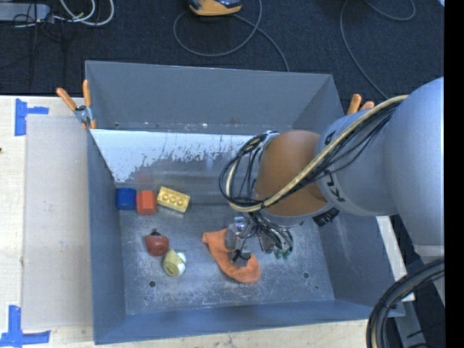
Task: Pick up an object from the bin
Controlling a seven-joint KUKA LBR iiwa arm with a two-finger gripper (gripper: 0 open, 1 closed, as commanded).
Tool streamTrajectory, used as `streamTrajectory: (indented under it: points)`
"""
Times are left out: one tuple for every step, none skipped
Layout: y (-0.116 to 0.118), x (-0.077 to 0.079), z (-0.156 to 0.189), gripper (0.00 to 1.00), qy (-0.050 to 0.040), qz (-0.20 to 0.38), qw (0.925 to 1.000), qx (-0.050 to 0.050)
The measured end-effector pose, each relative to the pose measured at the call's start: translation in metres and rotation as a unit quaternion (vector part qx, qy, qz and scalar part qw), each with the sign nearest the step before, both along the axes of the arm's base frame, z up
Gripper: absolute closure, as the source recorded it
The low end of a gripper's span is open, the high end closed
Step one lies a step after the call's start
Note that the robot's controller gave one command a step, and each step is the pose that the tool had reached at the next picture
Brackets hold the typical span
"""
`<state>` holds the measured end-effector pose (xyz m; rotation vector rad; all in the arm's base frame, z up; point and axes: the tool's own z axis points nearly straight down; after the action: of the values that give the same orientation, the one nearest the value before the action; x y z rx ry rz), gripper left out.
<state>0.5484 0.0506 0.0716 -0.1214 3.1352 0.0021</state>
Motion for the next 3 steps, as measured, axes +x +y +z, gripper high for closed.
streamTrajectory:
  points:
    - [0.0,0.0,0.001,1.0,0.0,0.0,1.0,0.0]
    - [0.0,-0.001,0.007,1.0,0.0018,0.0,1.0,0.0]
    - [0.0,-0.003,0.024,1.0,0.0057,0.0,1.0,0.0]
